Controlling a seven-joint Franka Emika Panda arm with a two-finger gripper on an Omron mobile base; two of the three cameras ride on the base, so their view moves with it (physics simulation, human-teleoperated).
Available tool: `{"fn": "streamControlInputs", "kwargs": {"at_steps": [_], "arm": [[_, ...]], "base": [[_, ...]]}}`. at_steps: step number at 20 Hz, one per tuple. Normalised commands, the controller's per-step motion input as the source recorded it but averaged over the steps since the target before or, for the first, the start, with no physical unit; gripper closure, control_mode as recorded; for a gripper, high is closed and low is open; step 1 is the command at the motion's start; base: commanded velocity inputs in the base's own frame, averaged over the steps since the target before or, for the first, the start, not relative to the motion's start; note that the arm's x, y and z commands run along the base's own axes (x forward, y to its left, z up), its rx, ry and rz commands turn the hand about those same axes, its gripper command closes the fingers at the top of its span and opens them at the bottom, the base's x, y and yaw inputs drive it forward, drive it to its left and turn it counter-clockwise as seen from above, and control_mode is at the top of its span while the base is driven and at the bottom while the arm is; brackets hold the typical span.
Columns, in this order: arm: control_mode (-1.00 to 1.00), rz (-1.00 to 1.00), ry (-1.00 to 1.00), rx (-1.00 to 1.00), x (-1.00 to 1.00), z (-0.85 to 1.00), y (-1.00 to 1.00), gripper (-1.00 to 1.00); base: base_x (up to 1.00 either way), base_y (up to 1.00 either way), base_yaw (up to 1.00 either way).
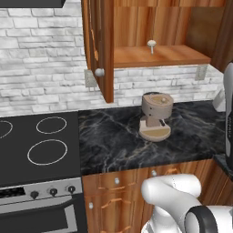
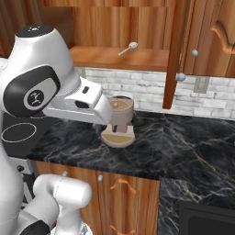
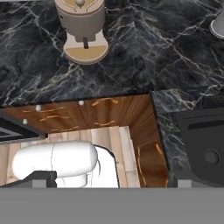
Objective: Pick up the bar soap and dish brush from the sink, and place them back in the cabinet, and close the cabinet doors.
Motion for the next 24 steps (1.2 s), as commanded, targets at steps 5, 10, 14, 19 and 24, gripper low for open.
{"fn": "streamControlInputs", "kwargs": {"at_steps": [5,10,14,19,24], "arm": [[1.0,0.0,0.0,0.0,0.0,0.0,0.0,-1.0],[1.0,0.0,0.0,0.0,0.0,0.0,0.0,-1.0],[1.0,0.0,0.0,0.0,0.0,0.0,0.0,-1.0],[1.0,0.0,0.0,0.0,0.0,0.0,0.0,-1.0],[1.0,0.0,0.0,0.0,0.0,0.0,0.0,-1.0]], "base": [[-0.38,0.0,-0.07],[-0.33,0.12,-0.23],[-0.18,0.46,-0.32],[-0.12,0.6,-0.38],[-0.03,0.29,-0.46]]}}
